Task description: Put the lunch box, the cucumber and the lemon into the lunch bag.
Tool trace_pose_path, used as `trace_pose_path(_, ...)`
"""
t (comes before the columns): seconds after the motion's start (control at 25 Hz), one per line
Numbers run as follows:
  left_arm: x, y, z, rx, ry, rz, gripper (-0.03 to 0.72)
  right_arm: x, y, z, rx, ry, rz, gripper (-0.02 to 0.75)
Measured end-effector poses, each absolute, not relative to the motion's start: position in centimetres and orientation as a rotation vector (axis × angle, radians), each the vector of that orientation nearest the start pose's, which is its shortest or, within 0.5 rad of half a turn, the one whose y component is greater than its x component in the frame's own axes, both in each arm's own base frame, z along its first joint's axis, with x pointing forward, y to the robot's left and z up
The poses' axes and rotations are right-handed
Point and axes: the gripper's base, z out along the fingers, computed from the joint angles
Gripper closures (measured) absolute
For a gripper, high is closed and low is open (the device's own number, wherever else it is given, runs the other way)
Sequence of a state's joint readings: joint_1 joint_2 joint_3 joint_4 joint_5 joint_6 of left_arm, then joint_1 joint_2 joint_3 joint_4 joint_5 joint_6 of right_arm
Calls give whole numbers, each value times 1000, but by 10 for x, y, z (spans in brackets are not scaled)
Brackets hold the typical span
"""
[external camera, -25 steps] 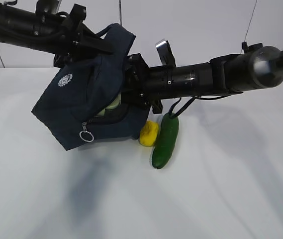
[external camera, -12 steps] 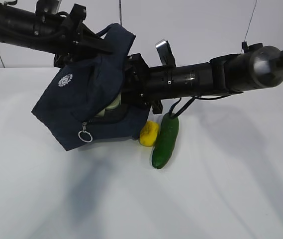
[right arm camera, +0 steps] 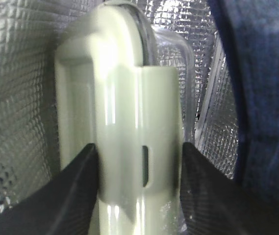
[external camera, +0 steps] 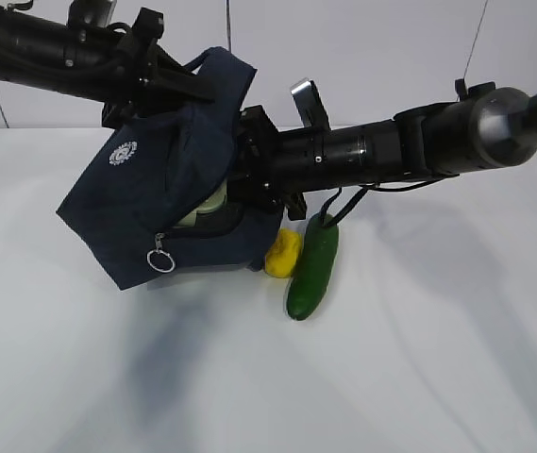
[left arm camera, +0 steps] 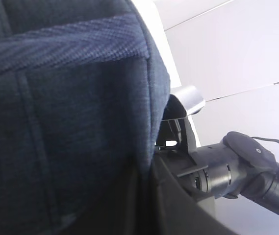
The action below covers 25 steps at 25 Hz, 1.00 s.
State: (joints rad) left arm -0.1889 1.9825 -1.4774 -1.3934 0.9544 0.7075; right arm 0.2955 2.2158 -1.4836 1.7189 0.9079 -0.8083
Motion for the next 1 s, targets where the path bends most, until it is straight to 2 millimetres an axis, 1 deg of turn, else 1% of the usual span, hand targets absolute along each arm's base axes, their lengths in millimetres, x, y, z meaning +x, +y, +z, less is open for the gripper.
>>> trace_pose_path(0.52,408,-152,251,127,2290,-1432,694,424,203,167,136,2284,1655,357)
trace_pose_path(0.64,408,-152,250,129,2293,-1422,694,424,204,167,137,2285,1657,344)
trace_pose_path(0.8,410,-151,248,123,2301,-1383,694,424,205,171,131,2266,1696,334)
trace_pose_path(1.0,410,-151,246,121,2304,-1387,694,424,205,171,130,2263,1706,333)
